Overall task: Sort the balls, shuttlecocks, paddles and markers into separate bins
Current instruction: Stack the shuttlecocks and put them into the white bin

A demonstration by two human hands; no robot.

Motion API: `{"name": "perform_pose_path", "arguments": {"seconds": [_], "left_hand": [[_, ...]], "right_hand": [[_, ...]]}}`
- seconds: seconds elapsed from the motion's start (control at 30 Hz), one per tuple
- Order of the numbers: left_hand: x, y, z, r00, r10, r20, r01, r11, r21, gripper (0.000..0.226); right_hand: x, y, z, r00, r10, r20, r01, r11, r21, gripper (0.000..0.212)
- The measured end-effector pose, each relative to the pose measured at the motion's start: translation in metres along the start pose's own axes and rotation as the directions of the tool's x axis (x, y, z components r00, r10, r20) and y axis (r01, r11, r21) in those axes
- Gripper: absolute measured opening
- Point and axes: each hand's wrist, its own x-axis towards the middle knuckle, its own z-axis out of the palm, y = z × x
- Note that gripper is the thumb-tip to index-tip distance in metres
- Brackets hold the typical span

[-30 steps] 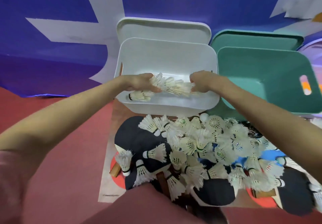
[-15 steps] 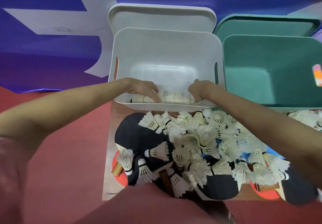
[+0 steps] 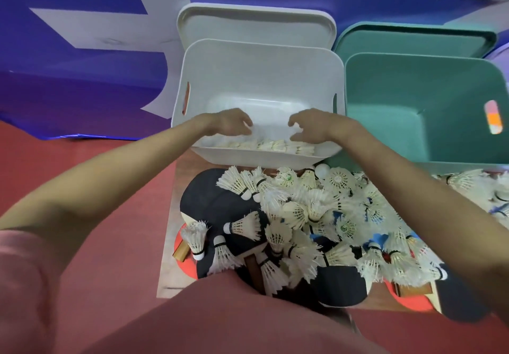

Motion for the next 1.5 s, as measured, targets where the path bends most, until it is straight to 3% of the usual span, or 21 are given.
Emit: {"name": "perform_pose_path", "arguments": {"seconds": [0.07,0.17,0.23,0.3,0.37,0.47,0.57,0.67,0.73,0.93,1.07,1.17,1.23,1.33,1.5], "left_hand": [[-0.013,0.005,0.006,0.958,0.091,-0.271,-0.108,0.993,-0.050,0.029],[-0.055,0.020,0.032,0.752,0.181,-0.633,-0.373,0.910,-0.183,0.021],[-0.088,0.032,0.059,0.648,0.164,-0.744,-0.485,0.842,-0.237,0.022],[-0.115,0.040,0.090,0.618,0.129,-0.775,-0.503,0.823,-0.264,0.021],[-0.131,0.043,0.122,0.635,0.089,-0.768,-0.467,0.836,-0.290,0.019],[-0.139,0.042,0.165,0.678,0.035,-0.734,-0.385,0.868,-0.314,0.022],[-0.142,0.042,0.196,0.719,0.010,-0.695,-0.325,0.888,-0.324,0.026],[-0.145,0.043,0.215,0.729,0.009,-0.685,-0.284,0.914,-0.291,0.019],[-0.146,0.043,0.223,0.739,0.015,-0.673,-0.235,0.943,-0.237,0.017],[-0.143,0.031,0.240,0.803,-0.006,-0.596,-0.056,0.995,-0.085,0.014],[-0.144,0.024,0.246,0.851,-0.098,-0.516,0.025,0.989,-0.147,0.027],[-0.140,0.023,0.249,0.904,-0.113,-0.412,0.066,0.990,-0.126,0.032],[-0.137,0.023,0.250,0.920,-0.088,-0.382,0.074,0.996,-0.051,0.032],[-0.134,0.025,0.254,0.919,-0.063,-0.389,0.089,0.995,0.049,0.027],[-0.134,0.032,0.256,0.894,-0.009,-0.449,0.107,0.975,0.193,0.013]], "right_hand": [[-0.030,-0.001,0.000,0.963,-0.024,-0.269,0.079,0.977,0.196,0.039],[-0.081,-0.008,0.021,0.749,0.010,-0.663,0.328,0.863,0.384,0.030],[-0.115,-0.012,0.043,0.626,0.075,-0.776,0.433,0.794,0.426,0.027],[-0.140,-0.012,0.070,0.574,0.100,-0.813,0.460,0.782,0.421,0.023],[-0.154,-0.005,0.102,0.625,0.103,-0.774,0.432,0.780,0.452,0.021],[-0.163,0.009,0.144,0.780,0.083,-0.620,0.300,0.820,0.487,0.025],[-0.164,0.015,0.171,0.876,-0.051,-0.480,0.267,0.880,0.394,0.034],[-0.162,0.004,0.184,0.919,-0.164,-0.360,0.269,0.926,0.265,0.039],[-0.159,-0.009,0.190,0.919,-0.172,-0.354,0.254,0.946,0.200,0.038],[-0.138,-0.019,0.197,0.933,-0.040,-0.358,0.142,0.954,0.265,0.041],[-0.138,-0.020,0.190,0.917,-0.047,-0.396,0.157,0.955,0.250,0.018],[-0.145,-0.017,0.185,0.865,-0.001,-0.501,0.191,0.925,0.329,0.003],[-0.150,-0.011,0.188,0.811,0.008,-0.585,0.232,0.913,0.334,0.009],[-0.167,-0.001,0.192,0.706,0.126,-0.697,0.324,0.818,0.475,0.011],[-0.190,0.008,0.200,0.666,0.290,-0.688,0.381,0.661,0.647,0.010]]}}
